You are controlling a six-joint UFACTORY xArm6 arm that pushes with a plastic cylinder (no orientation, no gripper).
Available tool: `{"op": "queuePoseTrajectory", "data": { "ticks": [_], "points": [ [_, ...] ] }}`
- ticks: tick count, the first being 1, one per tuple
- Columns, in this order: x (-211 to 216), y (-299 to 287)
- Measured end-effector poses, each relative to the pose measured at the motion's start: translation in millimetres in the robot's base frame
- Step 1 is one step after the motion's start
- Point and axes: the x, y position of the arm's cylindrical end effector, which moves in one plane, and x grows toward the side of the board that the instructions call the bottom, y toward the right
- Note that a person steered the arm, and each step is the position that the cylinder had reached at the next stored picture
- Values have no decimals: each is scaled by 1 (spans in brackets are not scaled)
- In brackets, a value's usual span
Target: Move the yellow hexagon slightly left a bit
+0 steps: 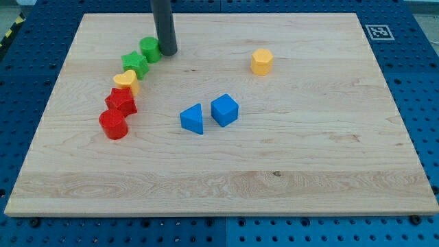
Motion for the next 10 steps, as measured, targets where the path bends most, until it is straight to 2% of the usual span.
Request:
{"op": "queuePoseTrajectory", "data": {
  "ticks": [3, 4, 6, 7, 8, 9, 10],
  "points": [
    [0, -24],
    [-3, -8],
    [-36, 95],
    [-34, 179],
    [-8, 267],
    [52, 317],
    [67, 317]
  ]
}}
